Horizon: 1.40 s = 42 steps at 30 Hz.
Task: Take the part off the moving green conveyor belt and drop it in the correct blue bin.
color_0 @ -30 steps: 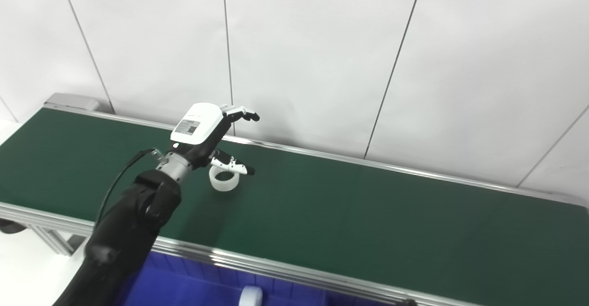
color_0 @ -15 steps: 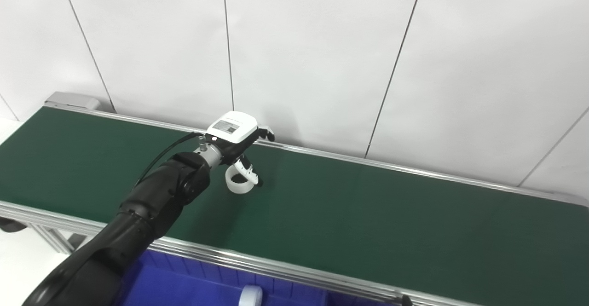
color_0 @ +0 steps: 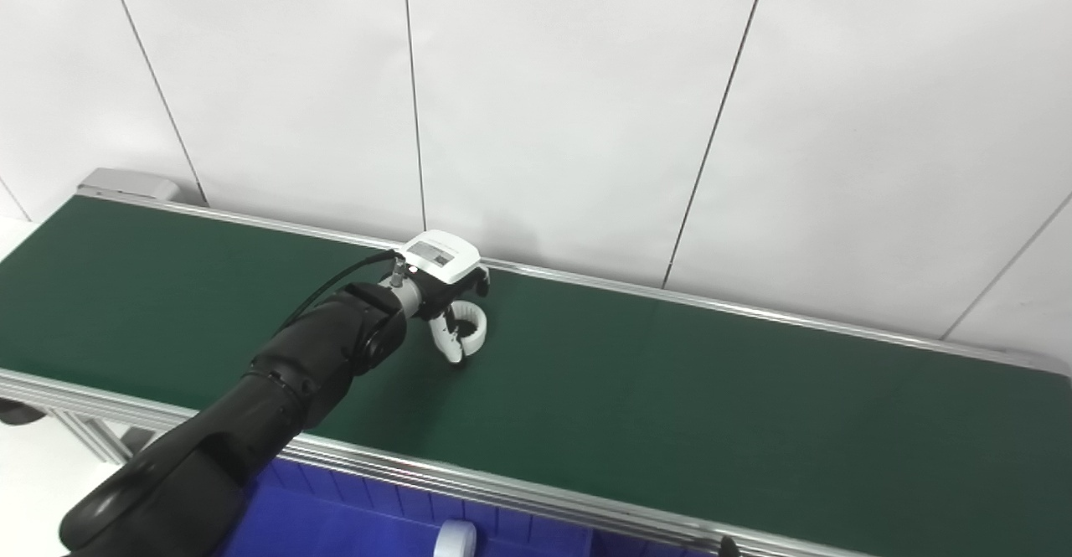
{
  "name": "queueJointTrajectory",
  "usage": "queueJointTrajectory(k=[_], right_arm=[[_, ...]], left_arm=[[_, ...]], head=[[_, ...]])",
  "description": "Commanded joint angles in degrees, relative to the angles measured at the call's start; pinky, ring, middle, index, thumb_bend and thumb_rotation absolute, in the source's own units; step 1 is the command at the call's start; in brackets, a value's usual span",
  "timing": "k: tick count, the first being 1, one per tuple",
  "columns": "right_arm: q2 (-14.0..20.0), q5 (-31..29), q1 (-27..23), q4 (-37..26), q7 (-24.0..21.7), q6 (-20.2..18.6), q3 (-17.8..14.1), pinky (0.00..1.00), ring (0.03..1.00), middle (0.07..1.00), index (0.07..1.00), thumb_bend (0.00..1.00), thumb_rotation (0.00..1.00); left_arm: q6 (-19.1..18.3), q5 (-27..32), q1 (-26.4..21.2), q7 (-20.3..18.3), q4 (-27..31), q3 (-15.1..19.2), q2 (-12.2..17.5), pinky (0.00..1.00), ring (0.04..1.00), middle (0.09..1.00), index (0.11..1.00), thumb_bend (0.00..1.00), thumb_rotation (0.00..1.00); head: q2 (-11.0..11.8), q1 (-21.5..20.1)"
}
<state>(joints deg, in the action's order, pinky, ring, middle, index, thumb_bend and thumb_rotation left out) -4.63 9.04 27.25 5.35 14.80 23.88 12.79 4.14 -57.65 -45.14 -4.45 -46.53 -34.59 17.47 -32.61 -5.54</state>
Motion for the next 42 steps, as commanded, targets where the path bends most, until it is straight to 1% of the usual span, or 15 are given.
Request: queueJointTrajectory(k=[1,5,7,9,11,12,13,14,18,22,28,33,35,39,42], right_arm=[[-0.7,0.22,0.37,-2.42,-0.18,2.97,0.27,0.88,0.934,1.0,1.0,0.72,1.0],[-0.79,0.31,0.67,-2.92,-0.35,3.0,0.27,0.88,0.933,1.0,1.0,0.72,1.0],[-0.89,0.38,0.79,-3.11,-0.36,2.95,0.24,0.88,0.928,1.0,1.0,0.73,1.0],[-1.05,0.42,0.92,-3.31,-0.36,2.94,0.22,0.88,0.927,1.0,1.0,0.74,1.0],[-1.16,0.61,1.0,-3.44,-0.35,2.97,0.22,0.87,0.925,1.0,1.0,0.74,1.0],[-1.17,0.69,1.01,-3.45,-0.34,2.98,0.21,0.87,0.924,1.0,1.0,0.73,1.0],[-1.22,0.78,1.08,-3.54,-0.39,2.97,0.21,0.87,0.923,1.0,1.0,0.73,1.0],[-1.26,0.84,1.14,-3.6,-0.44,2.96,0.2,0.87,0.923,1.0,1.0,0.73,1.0],[-1.51,1.02,1.29,-3.85,-0.6,2.92,0.21,0.87,0.923,0.998,1.0,0.73,1.0],[-1.72,1.04,1.34,-3.79,-0.58,2.92,0.18,0.87,0.923,0.995,1.0,0.73,1.0],[-1.96,1.32,1.47,-4.12,-0.8,2.67,0.1,0.88,0.924,0.988,1.0,0.73,1.0],[-2.04,0.9,1.67,-4.54,-1.16,2.52,0.01,0.88,0.925,0.986,1.0,0.73,1.0],[-1.94,0.88,1.76,-4.76,-1.3,2.45,-0.06,0.88,0.925,0.989,1.0,0.73,1.0],[-1.8,0.99,1.96,-6.1,-1.73,1.43,-0.36,0.87,0.921,0.991,1.0,0.73,1.0],[-1.53,0.56,2.13,-7.5,-2.53,0.43,-0.74,0.87,0.923,0.993,1.0,0.72,1.0]], left_arm=[[-0.87,-0.07,-1.98,2.82,0.02,-0.11,0.63,0.75,0.739,0.706,0.695,1.0,0.3],[-1.01,-0.34,-1.06,5.96,-1.81,-1.04,-0.41,0.71,0.691,0.664,0.662,0.98,0.28],[-0.99,0.15,-0.81,7.22,-3.04,-1.28,-1.06,0.68,0.632,0.603,0.622,0.96,0.23],[-1.14,0.4,-0.78,7.74,-4.21,-1.64,-1.69,0.68,0.604,0.572,0.606,0.94,0.21],[-1.38,0.77,-0.73,7.82,-4.9,-2.13,-2.31,0.67,0.544,0.516,0.583,0.89,0.15],[-1.44,0.89,-0.75,7.84,-5.07,-2.31,-2.49,0.66,0.533,0.485,0.558,0.71,0.07],[-1.5,1.14,-0.76,7.34,-4.74,-2.35,-2.55,0.65,0.531,0.47,0.532,0.58,0.02],[-1.52,1.3,-0.77,7.0,-4.51,-2.37,-2.58,0.64,0.532,0.466,0.522,0.54,0.01],[-1.26,3.31,-0.84,6.84,-4.26,-1.55,-3.16,0.65,0.548,0.466,0.515,0.53,0.0],[-0.82,4.13,-0.97,7.48,-3.79,-1.82,-3.38,0.65,0.541,0.464,0.516,0.52,0.0],[-1.24,5.02,-1.12,6.1,-2.38,-1.87,-3.26,0.67,0.558,0.467,0.513,0.52,0.0],[-1.52,4.3,-0.76,4.08,2.71,-1.94,-2.03,0.67,0.549,0.467,0.51,0.52,0.0],[-1.52,4.15,-0.32,3.3,6.18,-1.58,-1.23,0.67,0.537,0.463,0.512,0.52,0.0],[-1.46,4.22,1.21,0.76,16.24,-0.21,1.16,0.65,0.514,0.45,0.514,0.52,0.0],[-3.16,3.92,3.32,-2.81,25.58,1.38,3.05,0.65,0.521,0.451,0.516,0.52,0.0]], head=[[-0.35,-0.2],[-0.66,-0.6],[-0.89,-0.9],[-1.1,-1.04],[-1.1,-1.04],[-1.1,-1.04],[-1.28,-1.15],[-1.28,-1.15],[-1.38,-1.5],[-1.49,-1.65],[-1.57,-1.66],[-2.27,-1.16],[-2.75,-0.83],[-4.16,0.28],[-6.2,1.78]])
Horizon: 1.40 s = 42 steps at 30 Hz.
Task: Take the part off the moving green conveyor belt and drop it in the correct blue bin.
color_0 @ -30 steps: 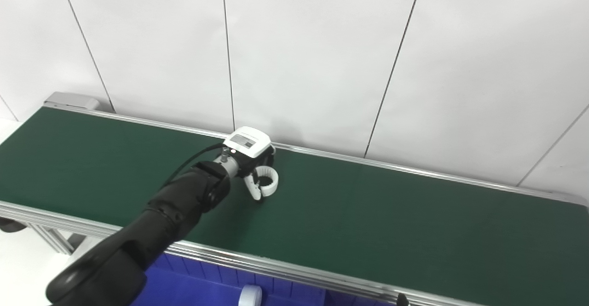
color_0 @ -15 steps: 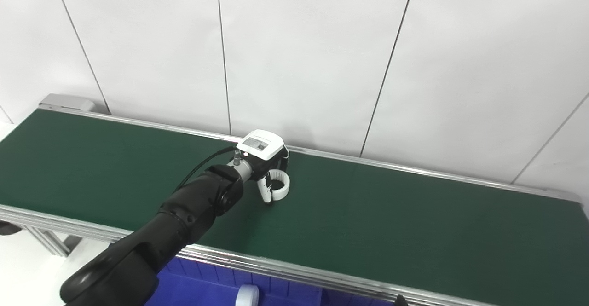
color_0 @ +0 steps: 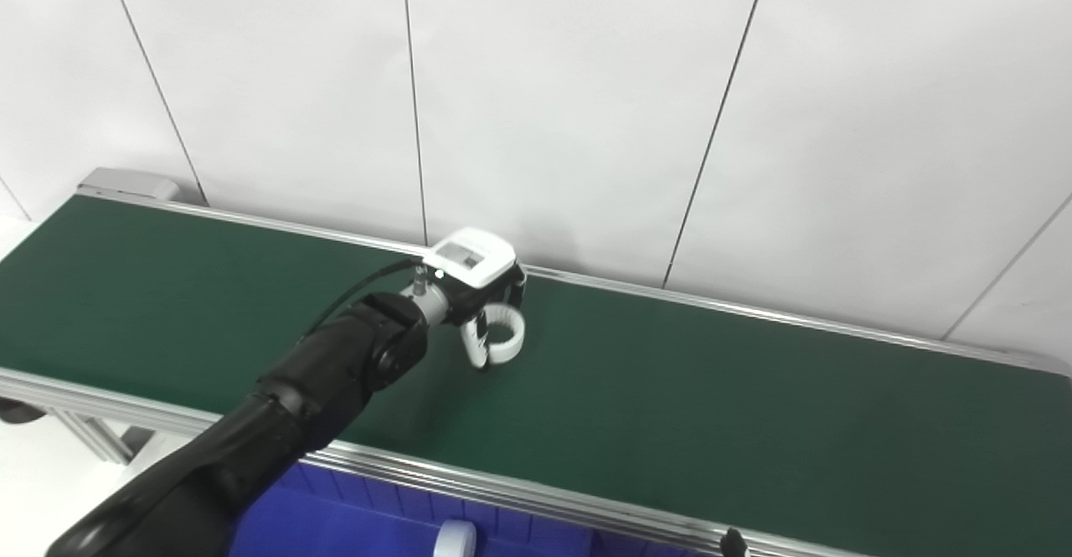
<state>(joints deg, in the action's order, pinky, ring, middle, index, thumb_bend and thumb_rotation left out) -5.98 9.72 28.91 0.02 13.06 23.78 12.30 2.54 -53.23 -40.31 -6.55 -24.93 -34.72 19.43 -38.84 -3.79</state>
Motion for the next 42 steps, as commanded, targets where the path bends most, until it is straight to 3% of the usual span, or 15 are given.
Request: queueJointTrajectory(k=[1,2,10,19,27,33,42], right_arm=[[-0.13,-0.17,0.57,-2.54,-1.01,0.19,-0.34,0.88,0.925,0.996,1.0,0.73,1.0],[0.04,-0.32,0.71,-3.31,-1.37,-0.42,-0.55,0.88,0.927,0.999,1.0,0.73,1.0],[2.19,-3.03,0.93,-7.06,-4.31,-3.65,-2.69,0.9,0.942,1.0,1.0,0.77,1.0],[4.26,-7.02,0.24,-11.34,-6.99,-7.82,-5.36,0.88,0.916,0.978,1.0,0.8,1.0],[4.75,-8.14,-0.77,-12.61,-8.38,-10.68,-7.18,0.89,0.908,0.966,0.996,0.84,1.0],[4.53,-8.42,-1.19,-12.62,-8.94,-11.35,-7.56,0.9,0.907,0.967,0.998,0.86,1.0],[3.48,-7.64,-1.13,-13.01,-8.92,-11.47,-7.36,0.9,0.903,0.966,0.997,0.85,1.0]], left_arm=[[-2.23,-0.6,-0.57,-2.06,6.92,2.07,1.71,0.66,0.526,0.448,0.519,0.52,0.0],[-2.9,-0.75,0.13,-3.44,9.51,2.6,2.1,0.67,0.526,0.447,0.522,0.52,0.0],[-5.05,-1.28,12.15,-10.1,30.05,7.86,5.93,0.62,0.462,0.443,0.514,0.52,0.0],[-6.39,-2.32,26.81,-15.45,42.82,12.71,7.21,0.61,0.462,0.441,0.525,0.52,0.0],[-3.39,-5.06,38.4,-13.49,42.56,14.77,9.23,0.64,0.471,0.453,0.521,0.52,0.0],[-2.8,-6.37,39.52,-13.92,40.01,14.46,8.37,0.62,0.479,0.443,0.522,0.52,0.0],[0.81,-7.08,40.38,-14.02,37.6,10.69,8.52,0.67,0.478,0.457,0.52,0.52,0.0]], head=[[0.03,0.03],[-1.51,1.33],[-5.74,5.43],[-11.1,11.12],[-12.49,12.76],[-12.46,12.72],[-12.53,11.87]])
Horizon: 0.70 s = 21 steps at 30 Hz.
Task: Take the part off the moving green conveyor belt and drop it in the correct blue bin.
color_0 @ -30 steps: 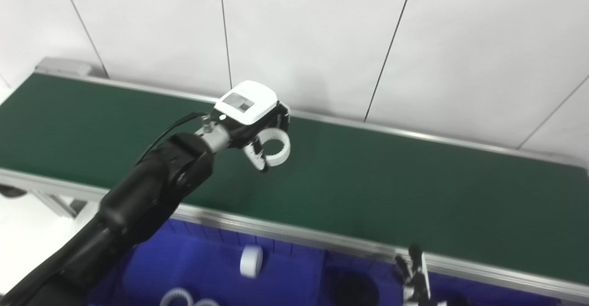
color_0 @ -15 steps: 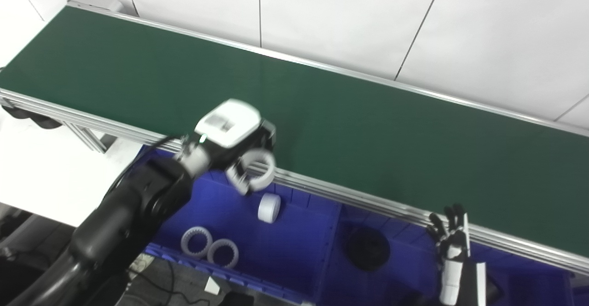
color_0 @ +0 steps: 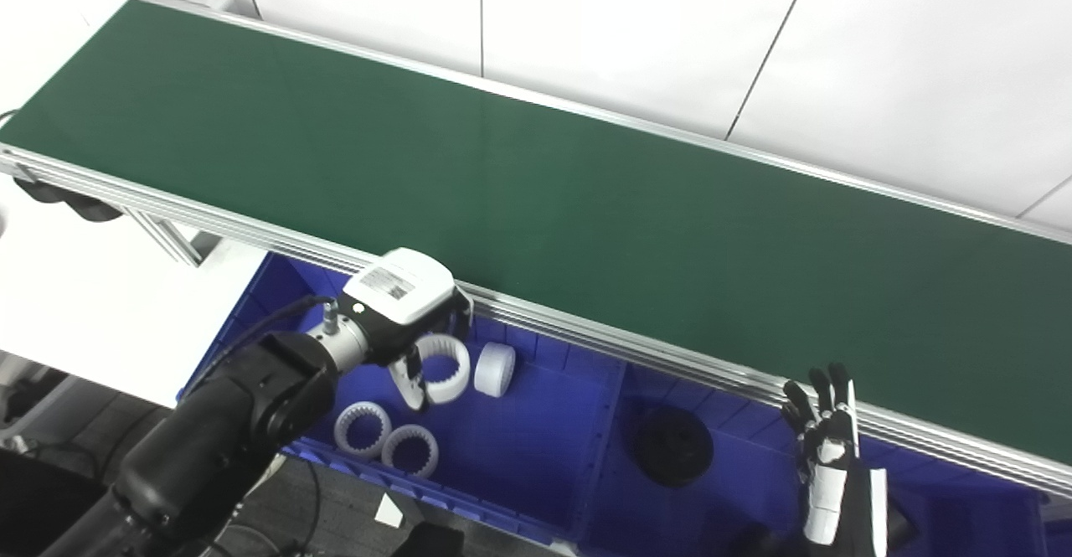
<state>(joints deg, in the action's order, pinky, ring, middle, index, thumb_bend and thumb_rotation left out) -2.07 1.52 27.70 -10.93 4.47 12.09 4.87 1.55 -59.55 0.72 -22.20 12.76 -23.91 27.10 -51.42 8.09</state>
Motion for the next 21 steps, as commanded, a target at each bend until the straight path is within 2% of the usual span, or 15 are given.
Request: queueJointTrajectory(k=[1,4,5,6,8,15,21], right_arm=[[-0.47,0.69,0.08,-1.98,-0.3,0.35,0.08,0.9,0.903,0.964,0.995,0.85,1.0],[-0.58,1.15,0.16,-1.97,-0.3,0.6,0.21,0.9,0.902,0.964,0.994,0.85,1.0],[-0.6,1.27,0.18,-2.0,-0.31,0.63,0.24,0.9,0.902,0.965,0.995,0.84,1.0],[-0.65,1.36,0.21,-2.07,-0.31,0.56,0.24,0.9,0.902,0.965,0.995,0.84,1.0],[-0.65,1.42,0.22,-2.16,-0.39,0.57,0.25,0.88,0.898,0.967,0.997,0.84,1.0],[-0.57,1.3,0.16,-2.06,-0.59,0.65,0.27,0.89,0.903,0.974,1.0,0.83,1.0],[-0.74,1.82,0.24,-1.65,-0.42,1.22,0.46,0.88,0.896,0.966,0.996,0.83,1.0]], left_arm=[[2.53,-0.86,-0.62,2.35,-0.61,-0.45,0.95,0.67,0.477,0.46,0.518,0.52,0.0],[3.9,-1.16,-0.23,3.81,-1.45,-0.76,0.94,0.67,0.503,0.468,0.517,0.52,0.0],[4.11,-1.27,-0.13,4.05,-1.51,-0.74,0.9,0.69,0.575,0.556,0.58,0.78,0.14],[4.09,-1.53,-0.15,3.68,-1.22,-0.75,0.94,0.69,0.6,0.586,0.601,0.87,0.19],[4.26,-1.54,-0.29,2.87,-0.67,-0.67,1.02,0.71,0.682,0.662,0.667,0.98,0.3],[4.36,-0.73,-0.41,1.32,0.57,-0.32,0.98,0.71,0.697,0.672,0.692,1.0,0.34],[5.0,0.8,0.87,3.8,3.05,1.84,0.25,0.68,0.665,0.638,0.658,1.0,0.31]], head=[[0.05,0.0],[0.11,-0.59],[0.12,-0.62],[0.12,-0.7],[0.11,-0.74],[0.5,-1.03],[0.84,-1.77]])
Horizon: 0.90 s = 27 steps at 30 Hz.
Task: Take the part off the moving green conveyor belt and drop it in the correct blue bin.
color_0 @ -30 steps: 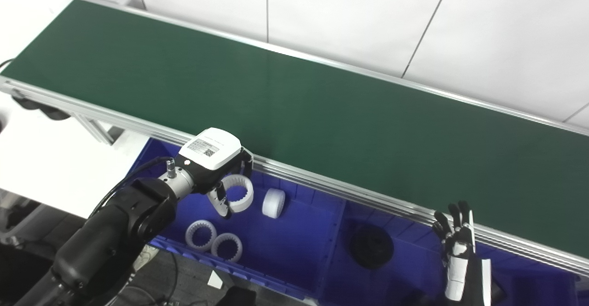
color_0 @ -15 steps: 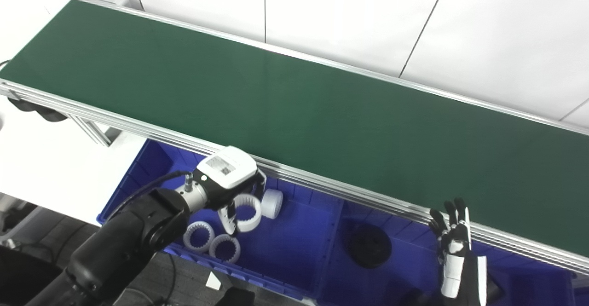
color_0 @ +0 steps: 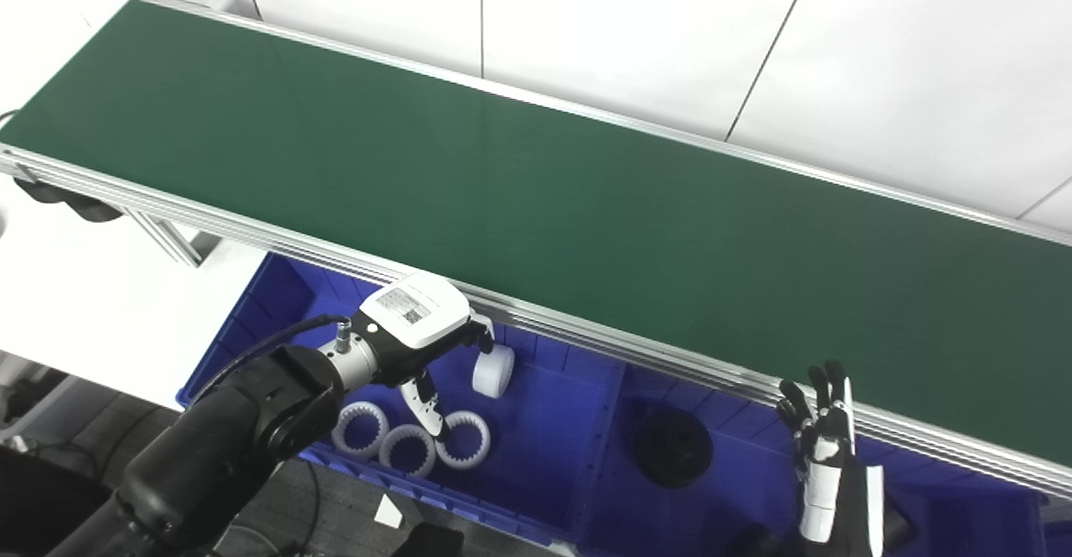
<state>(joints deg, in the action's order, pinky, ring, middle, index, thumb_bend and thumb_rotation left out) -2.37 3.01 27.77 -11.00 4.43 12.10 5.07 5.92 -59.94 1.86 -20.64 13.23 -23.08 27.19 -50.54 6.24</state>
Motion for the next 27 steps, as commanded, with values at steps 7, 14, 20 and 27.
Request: queueJointTrajectory(k=[7,14,20,27], right_arm=[[-1.19,1.23,0.89,-2.25,-0.21,1.19,1.22,0.87,0.891,0.969,0.998,0.81,1.0],[-4.46,6.75,1.16,0.06,2.04,2.48,3.59,0.84,0.886,0.959,0.997,0.79,1.0],[-8.93,10.71,0.03,4.12,5.02,3.37,6.41,0.85,0.89,0.96,1.0,0.7,1.0],[-12.03,15.14,-3.57,13.1,10.23,7.22,8.29,0.83,0.899,0.958,0.995,0.71,1.0]], left_arm=[[0.67,9.12,4.27,5.12,11.86,5.94,-3.6,0.67,0.638,0.605,0.626,1.0,0.29],[-7.3,35.47,14.32,5.7,23.91,10.66,-14.1,0.6,0.642,0.628,0.619,0.9,0.35],[-10.76,54.4,21.23,8.1,23.39,11.28,-24.01,0.68,0.734,0.751,0.735,0.7,0.46],[-15.22,56.4,19.57,8.02,14.76,10.56,-26.19,0.99,0.984,0.986,0.98,0.63,0.67]], head=[[0.26,-4.54],[2.32,-17.39],[4.96,-29.04],[8.56,-42.76]])
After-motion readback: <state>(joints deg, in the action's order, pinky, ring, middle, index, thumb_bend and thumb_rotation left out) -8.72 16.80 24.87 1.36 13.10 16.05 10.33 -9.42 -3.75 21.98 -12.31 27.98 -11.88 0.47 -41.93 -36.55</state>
